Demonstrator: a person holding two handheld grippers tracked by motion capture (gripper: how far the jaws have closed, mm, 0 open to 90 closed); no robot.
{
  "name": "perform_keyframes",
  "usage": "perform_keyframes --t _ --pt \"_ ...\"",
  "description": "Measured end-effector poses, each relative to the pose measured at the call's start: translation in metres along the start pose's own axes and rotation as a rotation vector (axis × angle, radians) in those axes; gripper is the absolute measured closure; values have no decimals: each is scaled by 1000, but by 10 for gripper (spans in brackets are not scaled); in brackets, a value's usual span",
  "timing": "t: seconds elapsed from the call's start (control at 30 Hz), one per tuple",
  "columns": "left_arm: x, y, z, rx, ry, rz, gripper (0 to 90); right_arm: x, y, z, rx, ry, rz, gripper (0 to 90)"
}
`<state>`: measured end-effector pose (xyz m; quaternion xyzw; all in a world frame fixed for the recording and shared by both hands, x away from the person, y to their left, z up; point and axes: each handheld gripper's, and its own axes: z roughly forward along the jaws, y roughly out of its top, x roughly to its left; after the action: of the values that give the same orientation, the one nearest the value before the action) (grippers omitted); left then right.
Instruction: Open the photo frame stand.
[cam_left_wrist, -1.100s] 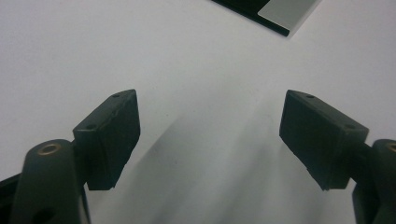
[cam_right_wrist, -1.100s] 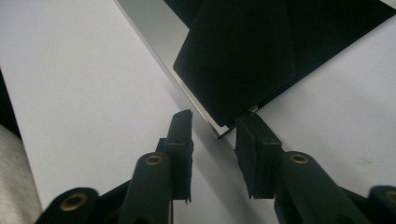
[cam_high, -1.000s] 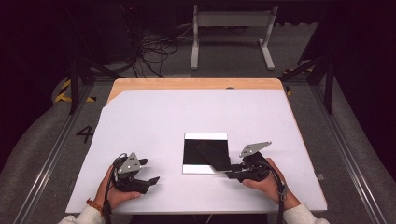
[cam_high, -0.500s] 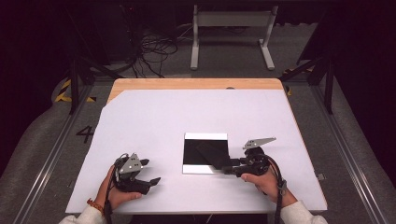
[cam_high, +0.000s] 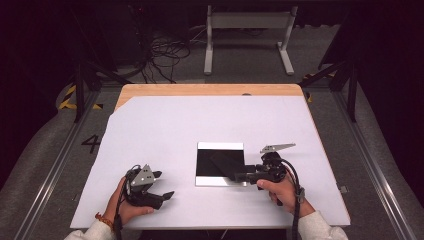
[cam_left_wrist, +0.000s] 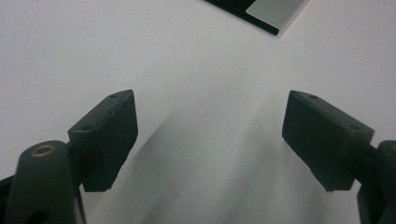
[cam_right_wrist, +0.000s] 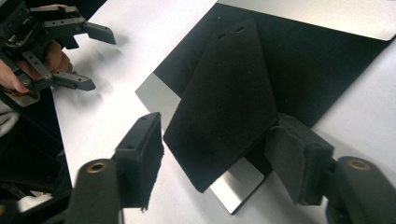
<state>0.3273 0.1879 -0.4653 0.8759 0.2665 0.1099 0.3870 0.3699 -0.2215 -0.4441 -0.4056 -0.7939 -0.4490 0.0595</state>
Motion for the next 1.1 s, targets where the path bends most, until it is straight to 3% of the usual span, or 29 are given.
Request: perform_keyframes --t 0.3,0.43,0.7,1.1 --pt "-3 3 3 12 0 19 183 -2 7 3 -50 -12 36 360" --pt "-3 2 3 6 -3 14 184 -5 9 6 -70 -22 65 423" --pt "-4 3 4 11 -19 20 183 -6 9 23 -44 -14 78 457" --pt "-6 9 11 8 -44 22 181 -10 5 22 -35 9 96 503"
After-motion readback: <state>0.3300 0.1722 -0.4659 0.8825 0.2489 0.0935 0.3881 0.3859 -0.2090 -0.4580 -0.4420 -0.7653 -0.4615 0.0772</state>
